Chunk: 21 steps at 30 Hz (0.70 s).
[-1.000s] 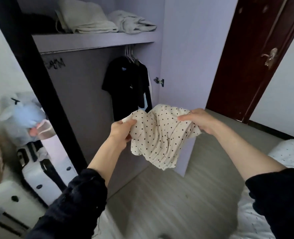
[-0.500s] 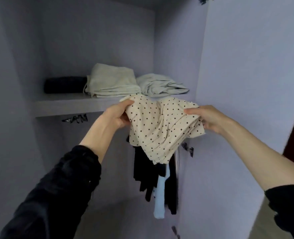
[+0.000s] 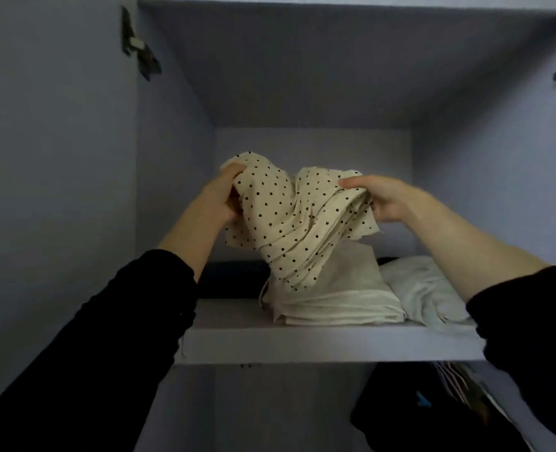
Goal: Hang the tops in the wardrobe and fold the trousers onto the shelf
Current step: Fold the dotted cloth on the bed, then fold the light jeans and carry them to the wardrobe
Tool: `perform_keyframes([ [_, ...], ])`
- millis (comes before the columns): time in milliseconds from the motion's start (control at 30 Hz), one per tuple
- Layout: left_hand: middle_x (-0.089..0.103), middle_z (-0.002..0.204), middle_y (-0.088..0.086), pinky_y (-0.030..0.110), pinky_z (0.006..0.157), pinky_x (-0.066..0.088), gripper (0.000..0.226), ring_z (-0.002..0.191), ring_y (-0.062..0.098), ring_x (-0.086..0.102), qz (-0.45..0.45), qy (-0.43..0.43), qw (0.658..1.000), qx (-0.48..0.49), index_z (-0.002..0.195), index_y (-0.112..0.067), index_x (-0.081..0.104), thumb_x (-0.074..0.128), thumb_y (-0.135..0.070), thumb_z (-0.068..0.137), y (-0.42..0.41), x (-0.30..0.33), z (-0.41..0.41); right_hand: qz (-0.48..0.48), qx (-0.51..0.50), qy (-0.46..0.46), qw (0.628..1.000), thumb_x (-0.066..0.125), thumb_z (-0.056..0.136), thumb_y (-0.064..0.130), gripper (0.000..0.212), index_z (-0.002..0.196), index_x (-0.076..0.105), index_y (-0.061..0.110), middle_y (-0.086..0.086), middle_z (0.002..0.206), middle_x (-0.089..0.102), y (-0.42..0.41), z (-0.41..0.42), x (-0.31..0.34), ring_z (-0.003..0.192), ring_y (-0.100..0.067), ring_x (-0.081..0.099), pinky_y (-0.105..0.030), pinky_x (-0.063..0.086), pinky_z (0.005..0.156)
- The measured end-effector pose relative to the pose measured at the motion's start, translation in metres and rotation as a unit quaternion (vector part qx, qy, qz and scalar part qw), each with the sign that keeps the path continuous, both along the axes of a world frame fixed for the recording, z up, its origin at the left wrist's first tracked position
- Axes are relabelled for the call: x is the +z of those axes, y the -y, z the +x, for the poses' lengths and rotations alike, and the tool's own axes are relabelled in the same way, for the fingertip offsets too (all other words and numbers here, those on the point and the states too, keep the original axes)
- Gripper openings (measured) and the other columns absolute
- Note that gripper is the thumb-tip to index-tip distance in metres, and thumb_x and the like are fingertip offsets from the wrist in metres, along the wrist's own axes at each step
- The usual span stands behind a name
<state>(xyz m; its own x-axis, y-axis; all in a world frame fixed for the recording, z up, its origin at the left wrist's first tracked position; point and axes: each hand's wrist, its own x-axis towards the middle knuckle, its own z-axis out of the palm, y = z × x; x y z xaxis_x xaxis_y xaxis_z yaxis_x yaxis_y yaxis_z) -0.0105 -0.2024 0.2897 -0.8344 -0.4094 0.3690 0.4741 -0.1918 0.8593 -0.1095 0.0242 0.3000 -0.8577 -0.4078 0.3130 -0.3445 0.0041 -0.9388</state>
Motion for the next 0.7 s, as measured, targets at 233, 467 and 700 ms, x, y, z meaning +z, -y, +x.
perform_keyframes([
  [233,0.064,0.095,0.01,0.025,0.062,0.052,0.037,0.083,0.022,0.061,-0.123,0.118,0.964,0.204,0.12,-0.002,0.055,0.06,-0.018,0.087,0.084,-0.048,-0.048,0.057,0.045,-0.01,0.997,0.072,0.082,0.026,0.046,0.12,0.058,0.005,-0.013,0.117,0.064,0.123,-0.098,0.001,0.104,-0.029,0.062,-0.044,0.05,0.091],
  [467,0.034,0.146,0.012,0.028,0.099,0.034,0.057,0.132,0.027,0.037,-0.495,0.27,0.767,0.305,0.145,-0.01,0.024,0.05,-0.023,0.095,0.088,-0.082,-0.048,0.356,-0.05,-0.268,0.894,0.054,0.094,0.028,0.06,0.146,0.031,0.01,-0.009,0.153,0.03,0.198,-0.119,-0.069,0.139,-0.026,0.03,-0.032,0.026,0.111],
  [700,0.033,0.15,0.007,0.031,0.109,0.024,0.043,0.136,0.024,0.031,-0.652,0.354,0.645,0.183,0.144,-0.014,0.031,0.031,-0.017,0.101,0.059,-0.147,-0.06,0.468,0.025,-0.48,0.741,0.033,0.097,0.038,0.04,0.122,0.06,0.022,-0.003,0.132,0.057,0.193,-0.093,-0.126,0.12,-0.024,0.05,-0.043,0.037,0.105],
])
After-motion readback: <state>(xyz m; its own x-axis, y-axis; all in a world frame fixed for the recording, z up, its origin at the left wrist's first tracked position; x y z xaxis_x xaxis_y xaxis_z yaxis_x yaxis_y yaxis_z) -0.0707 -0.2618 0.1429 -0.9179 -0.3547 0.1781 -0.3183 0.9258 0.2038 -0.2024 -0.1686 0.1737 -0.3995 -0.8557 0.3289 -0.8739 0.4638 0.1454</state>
